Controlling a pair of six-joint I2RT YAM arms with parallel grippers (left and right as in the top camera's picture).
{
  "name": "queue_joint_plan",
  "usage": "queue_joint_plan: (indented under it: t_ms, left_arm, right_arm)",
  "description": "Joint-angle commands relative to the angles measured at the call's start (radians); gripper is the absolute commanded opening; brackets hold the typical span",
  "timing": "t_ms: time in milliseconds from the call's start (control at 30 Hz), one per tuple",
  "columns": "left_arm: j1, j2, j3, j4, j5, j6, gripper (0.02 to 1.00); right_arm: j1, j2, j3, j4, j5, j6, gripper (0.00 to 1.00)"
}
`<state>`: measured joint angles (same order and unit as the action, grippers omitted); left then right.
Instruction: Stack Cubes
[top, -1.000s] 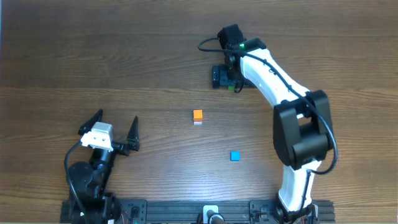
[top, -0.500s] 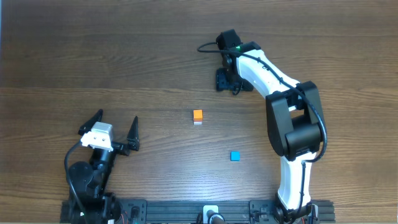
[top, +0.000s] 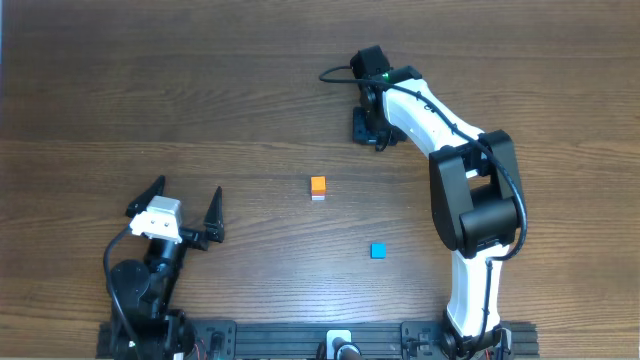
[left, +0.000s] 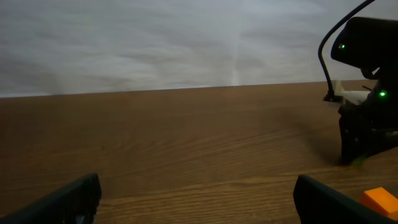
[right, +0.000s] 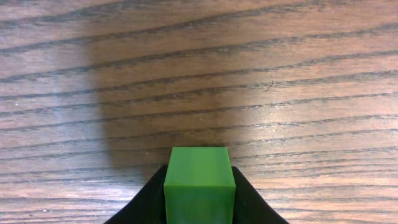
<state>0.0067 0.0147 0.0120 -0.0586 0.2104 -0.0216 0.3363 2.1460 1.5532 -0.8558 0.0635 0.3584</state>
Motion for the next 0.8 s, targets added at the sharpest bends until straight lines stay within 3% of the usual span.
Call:
queue_joint_plan:
  t_ms: [33,267,467,800]
  left_arm:
    - [-0.005,-0.008,-0.006,0.002,0.01,0.018,1.0]
    - [-0.005,-0.008,-0.006,0.002,0.01,0.018,1.0]
    - [-0.005,-0.008,-0.006,0.002,0.01,0.018,0.998]
    - [-0.005,-0.008,-0.006,0.002,0.01,0.018,1.0]
  right_arm:
    - [-0.003,0.009,0.014,0.004,-0.013,-0.007,0.211]
    - [0.01,-0.009,0.014,-0.003,-0.048,-0.007,0.088]
    - [0.056,-0.156,0.014,-0.068,-0.056,-0.005,0.064]
    - [0.236,-0.416,0.014,-0.269,-0.055,0.107,0.012]
